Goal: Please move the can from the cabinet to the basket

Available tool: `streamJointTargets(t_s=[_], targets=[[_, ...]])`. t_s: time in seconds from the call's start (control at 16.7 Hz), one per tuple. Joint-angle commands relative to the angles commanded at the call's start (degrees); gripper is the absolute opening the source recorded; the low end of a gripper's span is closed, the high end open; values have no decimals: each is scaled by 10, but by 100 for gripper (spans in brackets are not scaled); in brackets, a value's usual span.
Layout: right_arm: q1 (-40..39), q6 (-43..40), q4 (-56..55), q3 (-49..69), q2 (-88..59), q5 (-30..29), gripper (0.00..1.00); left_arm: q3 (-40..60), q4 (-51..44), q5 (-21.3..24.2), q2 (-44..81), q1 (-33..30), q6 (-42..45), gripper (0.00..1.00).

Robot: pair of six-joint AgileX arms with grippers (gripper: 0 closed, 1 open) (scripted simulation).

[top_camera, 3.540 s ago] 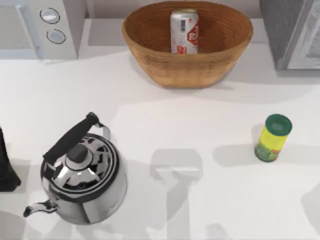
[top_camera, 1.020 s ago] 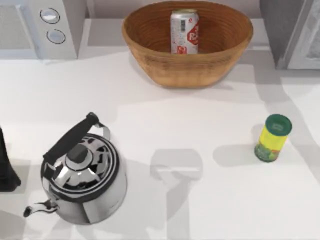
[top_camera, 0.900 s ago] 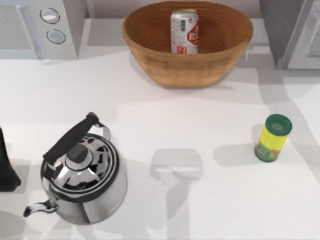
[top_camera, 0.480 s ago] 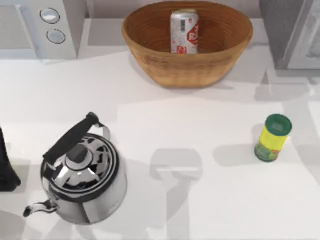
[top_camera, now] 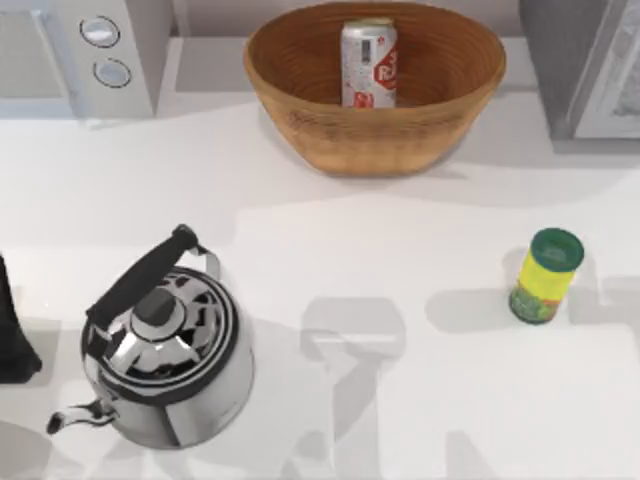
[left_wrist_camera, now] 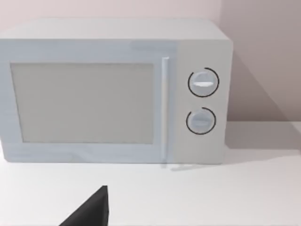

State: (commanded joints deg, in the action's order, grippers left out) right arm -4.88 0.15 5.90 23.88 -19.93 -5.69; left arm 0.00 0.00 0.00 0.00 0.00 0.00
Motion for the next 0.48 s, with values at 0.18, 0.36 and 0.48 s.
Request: streamJointTargets(t_s=[0.18,0.36,0.48], targets=[[26,-1,-30,-128,103,29,100,0,0,0,0,0,0,100],[43,-1,-51,-210,174,49,100,0,0,0,0,0,0,100],[48,-1,-58,-235,196,56,100,0,0,0,0,0,0,100]])
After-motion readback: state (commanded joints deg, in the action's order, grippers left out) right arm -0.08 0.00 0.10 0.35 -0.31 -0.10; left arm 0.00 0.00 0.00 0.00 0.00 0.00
